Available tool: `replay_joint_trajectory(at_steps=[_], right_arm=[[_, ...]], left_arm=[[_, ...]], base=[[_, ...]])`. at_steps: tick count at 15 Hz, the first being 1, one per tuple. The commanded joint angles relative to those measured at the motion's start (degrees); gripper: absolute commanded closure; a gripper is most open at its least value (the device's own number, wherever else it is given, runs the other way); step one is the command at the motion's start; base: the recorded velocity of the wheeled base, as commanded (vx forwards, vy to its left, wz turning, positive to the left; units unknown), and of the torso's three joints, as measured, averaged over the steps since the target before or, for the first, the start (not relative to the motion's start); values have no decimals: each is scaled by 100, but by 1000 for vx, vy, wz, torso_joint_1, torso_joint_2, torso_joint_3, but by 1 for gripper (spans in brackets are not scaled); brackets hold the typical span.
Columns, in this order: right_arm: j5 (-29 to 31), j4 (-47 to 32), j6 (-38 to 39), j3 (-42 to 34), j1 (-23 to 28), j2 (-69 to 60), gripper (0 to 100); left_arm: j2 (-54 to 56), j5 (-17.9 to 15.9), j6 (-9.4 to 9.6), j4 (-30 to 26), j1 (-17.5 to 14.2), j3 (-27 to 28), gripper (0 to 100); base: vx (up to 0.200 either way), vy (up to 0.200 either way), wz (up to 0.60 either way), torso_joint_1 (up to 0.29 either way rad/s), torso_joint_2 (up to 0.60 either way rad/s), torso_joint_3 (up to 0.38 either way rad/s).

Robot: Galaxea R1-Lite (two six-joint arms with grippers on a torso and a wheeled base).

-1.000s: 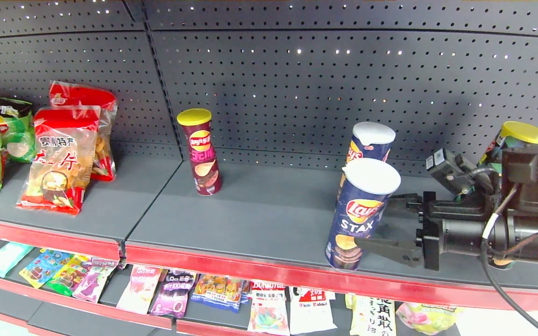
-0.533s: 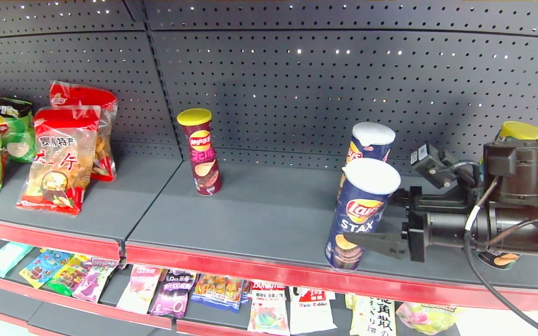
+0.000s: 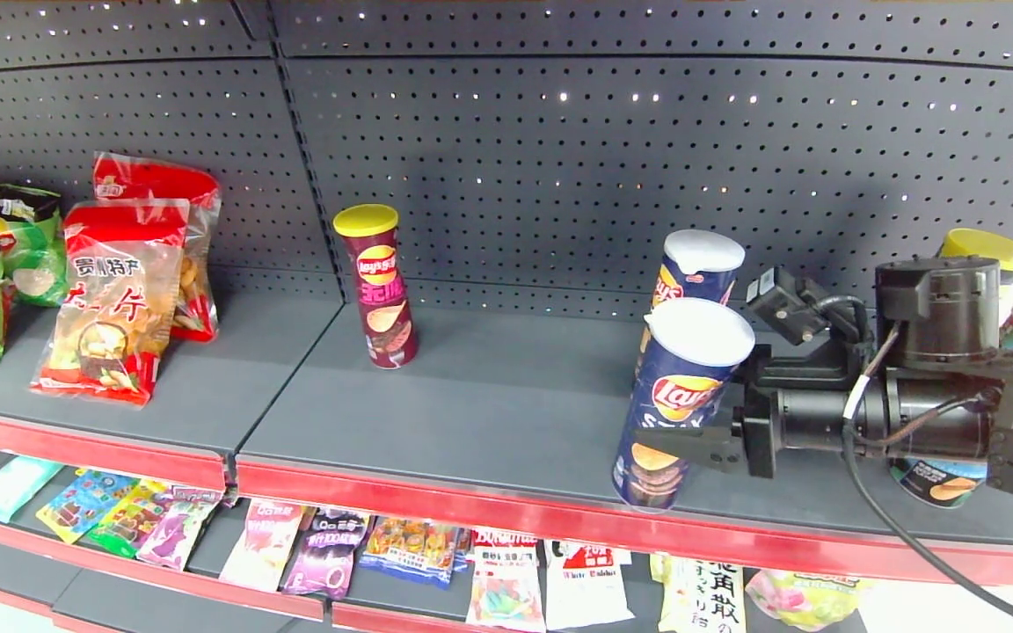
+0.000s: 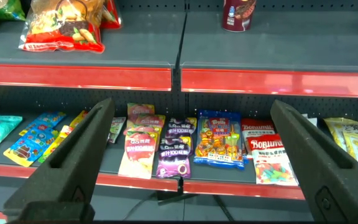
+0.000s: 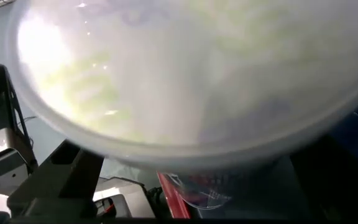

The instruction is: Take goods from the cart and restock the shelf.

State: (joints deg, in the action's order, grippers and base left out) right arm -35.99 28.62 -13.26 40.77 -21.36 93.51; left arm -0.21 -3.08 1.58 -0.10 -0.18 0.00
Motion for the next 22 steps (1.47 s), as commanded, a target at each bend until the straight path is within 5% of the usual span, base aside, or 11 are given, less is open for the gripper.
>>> replay_joint_trajectory(at_steps=[1,13,14,22], right_arm=[[-5,3,-1,-34,0,35,0],[-5,82,-45,-16,-61,211,0],[-5,161,-45,-34,-88,255,100],[4,275,-45,-148,-70,35,100]], left_arm=[[-6,1,0,1,1,0,0],[3,1,0,1,1,0,0],[-6,1,0,1,1,0,0],[-6,1,0,1,1,0,0]], base=[[0,0,0,0,0,0],[0,0,0,0,0,0],[0,0,0,0,0,0],[0,0,0,0,0,0]])
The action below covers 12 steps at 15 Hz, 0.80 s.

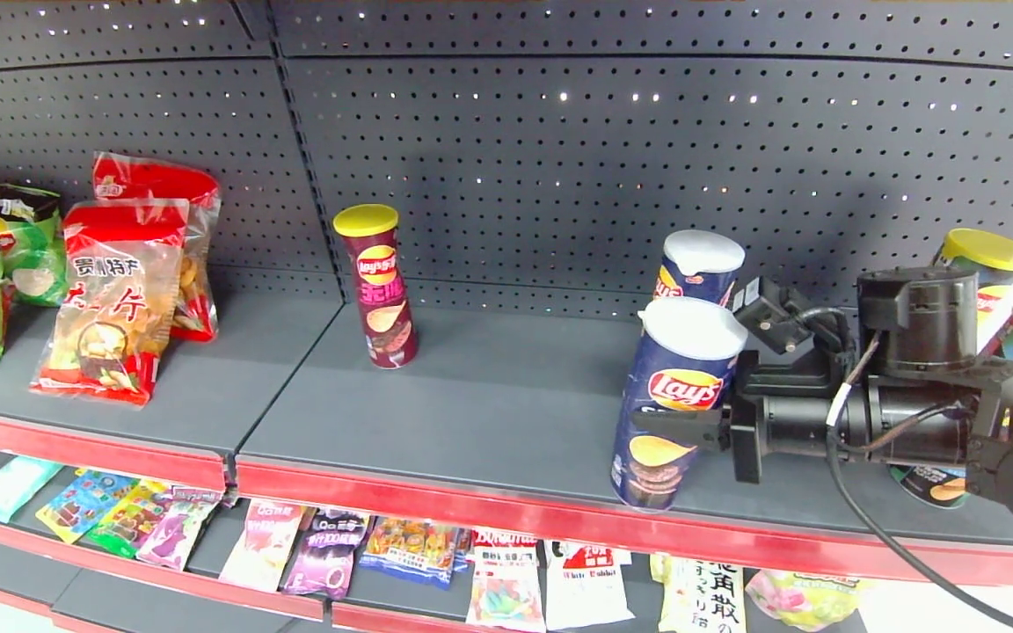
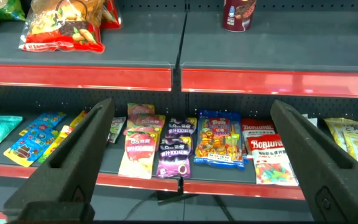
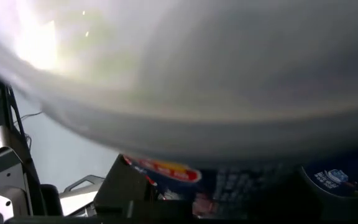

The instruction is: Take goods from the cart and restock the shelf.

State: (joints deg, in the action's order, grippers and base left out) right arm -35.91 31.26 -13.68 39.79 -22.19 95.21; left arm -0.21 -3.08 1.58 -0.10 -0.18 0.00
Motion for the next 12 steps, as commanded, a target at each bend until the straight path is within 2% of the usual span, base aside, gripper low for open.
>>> replay_joint_trajectory(at_steps=[1,12], right_arm=[[-3,12,-3,-103,30,-231,100],[-3,12,-214,-244,127,-310,100]], left_arm=[[-6,1,0,1,1,0,0],[3,1,0,1,-8,0,0]], base=[[0,0,0,0,0,0],[0,0,0,0,0,0]])
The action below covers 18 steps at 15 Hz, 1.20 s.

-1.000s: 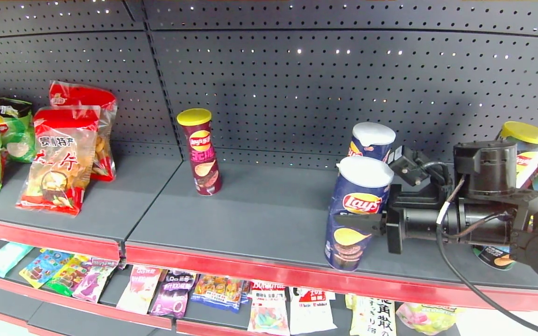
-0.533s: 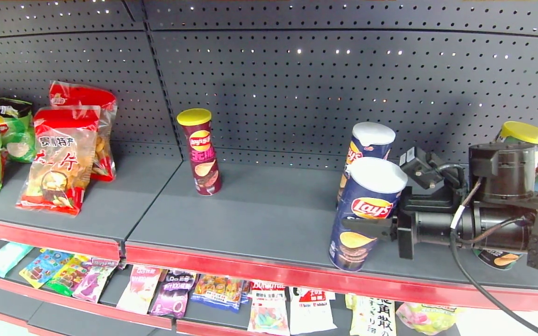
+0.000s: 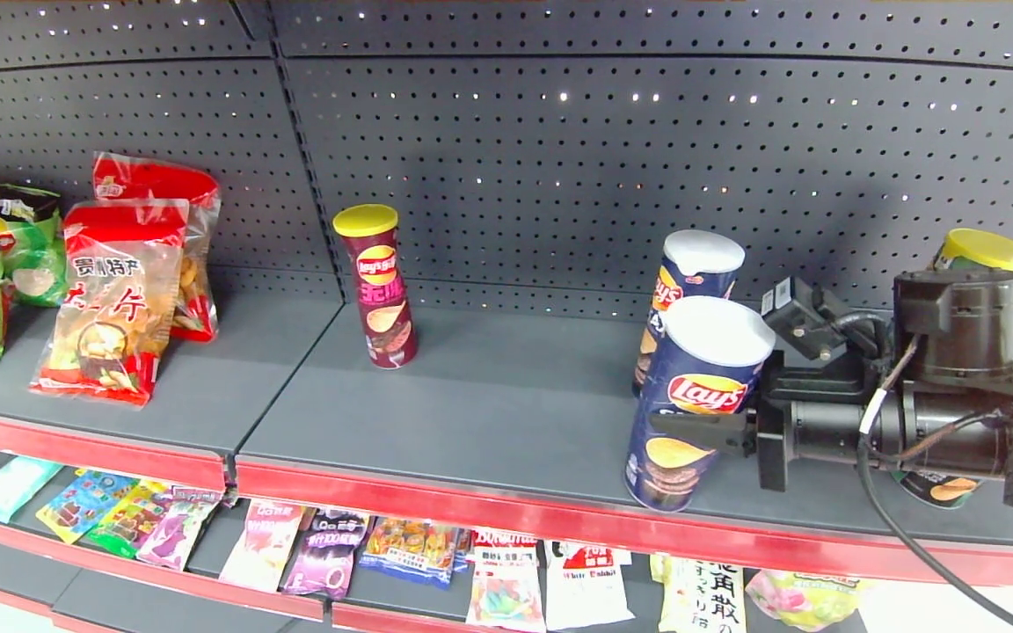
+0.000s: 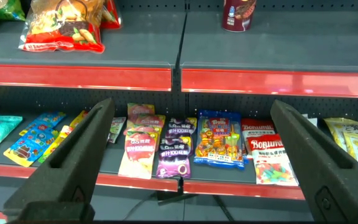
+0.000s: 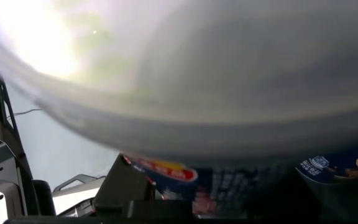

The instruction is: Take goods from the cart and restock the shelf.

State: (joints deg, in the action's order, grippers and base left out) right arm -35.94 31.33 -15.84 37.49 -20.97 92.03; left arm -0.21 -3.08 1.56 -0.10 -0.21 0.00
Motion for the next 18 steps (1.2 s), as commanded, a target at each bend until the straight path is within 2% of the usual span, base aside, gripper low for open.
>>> replay_joint_trajectory(at_steps=[1,13,14,18], right_arm=[[-1,-4,-16,-40,5,8,100],[8,-4,-60,-101,110,26,100],[8,-4,-78,-119,110,35,0],[8,14,-42,-145,119,8,0]], left_arm=[[3,1,2,1,-6,0,0],[3,1,2,1,3,0,0],[3,1,2,1,3,0,0],[-6,1,2,1,3,0,0]], base=[[0,0,0,0,0,0],[0,0,0,0,0,0],[0,0,0,0,0,0],[0,0,0,0,0,0]])
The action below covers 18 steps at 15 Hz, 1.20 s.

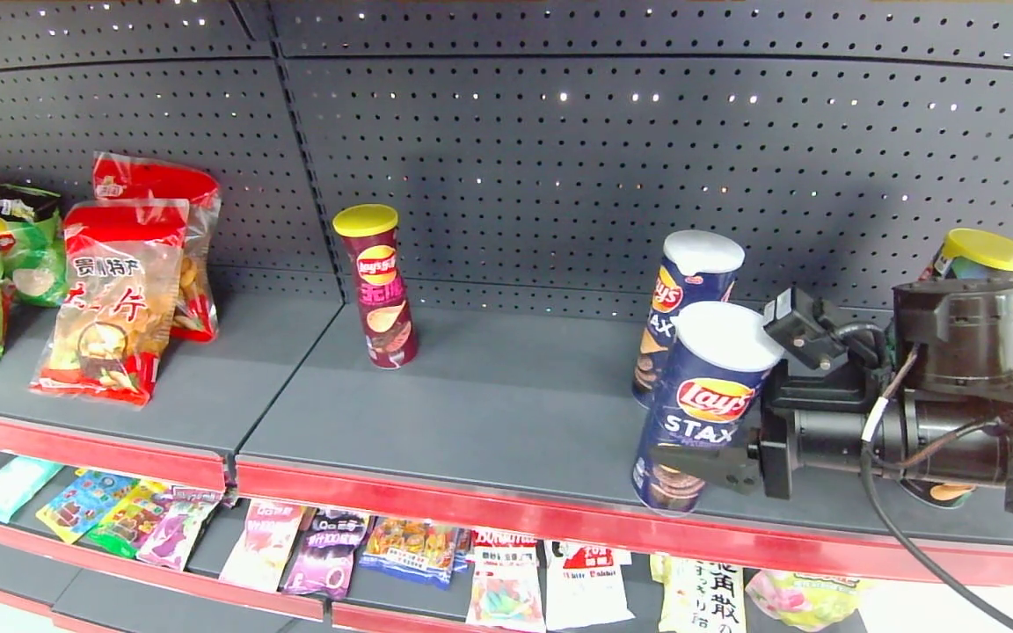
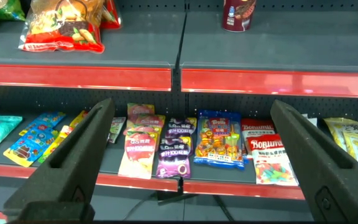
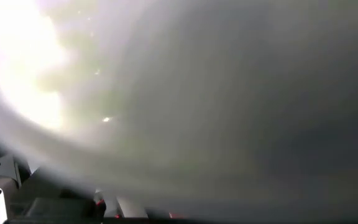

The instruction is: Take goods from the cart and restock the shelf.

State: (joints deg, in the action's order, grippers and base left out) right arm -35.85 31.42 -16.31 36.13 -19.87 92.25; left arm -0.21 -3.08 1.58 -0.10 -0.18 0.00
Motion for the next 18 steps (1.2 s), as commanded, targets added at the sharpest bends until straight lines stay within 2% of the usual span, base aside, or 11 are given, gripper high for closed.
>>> replay_joint_trajectory(at_steps=[1,7,8,15,18], right_arm=[[26,5,14,-19,18,-40,0],[210,-65,401,-282,361,-594,0],[210,-74,629,-590,396,-954,0],[430,-92,638,-1214,695,-1771,0],[606,-997,805,-1451,836,-2659,0]], left_arm=[[3,1,0,1,1,0,0],[3,1,0,1,-8,0,0],[-6,1,0,1,1,0,0],[-6,1,0,1,1,0,0],[3,1,0,1,1,0,0]], base=[[0,0,0,0,0,0],[0,0,0,0,0,0],[0,0,0,0,0,0],[0,0,0,0,0,0],[0,0,0,0,0,0]])
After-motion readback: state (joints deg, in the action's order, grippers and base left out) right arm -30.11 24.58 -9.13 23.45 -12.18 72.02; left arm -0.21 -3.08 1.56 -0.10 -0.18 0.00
